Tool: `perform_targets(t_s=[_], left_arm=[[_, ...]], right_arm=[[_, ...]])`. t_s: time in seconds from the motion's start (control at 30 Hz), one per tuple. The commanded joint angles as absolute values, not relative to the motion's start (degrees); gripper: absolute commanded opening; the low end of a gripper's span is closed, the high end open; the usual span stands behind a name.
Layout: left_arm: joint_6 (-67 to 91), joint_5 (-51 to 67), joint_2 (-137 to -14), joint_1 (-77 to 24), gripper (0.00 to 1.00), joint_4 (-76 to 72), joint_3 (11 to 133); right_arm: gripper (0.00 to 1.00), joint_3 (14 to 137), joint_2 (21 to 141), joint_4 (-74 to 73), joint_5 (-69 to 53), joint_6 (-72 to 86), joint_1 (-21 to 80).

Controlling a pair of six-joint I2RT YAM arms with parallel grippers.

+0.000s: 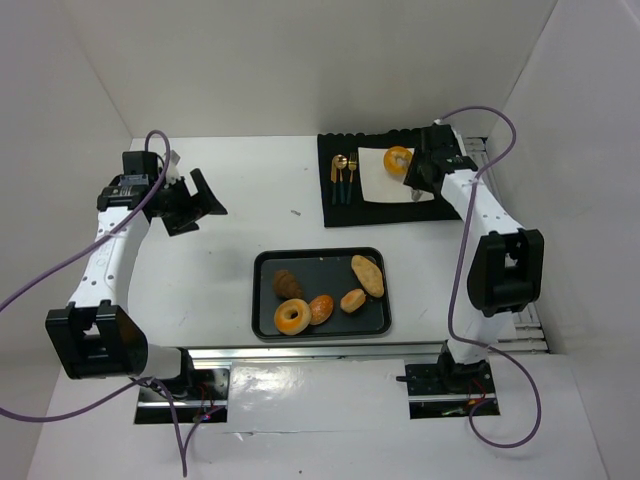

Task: Place the bread

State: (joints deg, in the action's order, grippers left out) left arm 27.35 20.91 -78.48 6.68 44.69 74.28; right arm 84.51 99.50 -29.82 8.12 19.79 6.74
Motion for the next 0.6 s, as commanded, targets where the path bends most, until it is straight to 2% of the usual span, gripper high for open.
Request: perform_targets(t_s=[0.0,0.07,0.33,0.57], left_arm=[[27.5,21.1,-79.1,7.0,1.00,43.9,76.5],[27.5,21.1,-79.1,7.0,1.00,43.9,77.0],[27.5,21.8,-78.6,7.0,1.00,43.9,77.0],[27.5,22.4,-76.9,7.0,1.00,43.4,75.9]], right_arm=[[0.46,86.0,99.9,-24.0,7.2,19.4,6.2],[0.53,86.0,99.1,-24.0,7.2,19.4,6.2],[0.53,85.4,89.4,-28.5,9.1,17.8,6.2],[0.49,75.7,73.3,-41.8,0.7,13.5,9.6]])
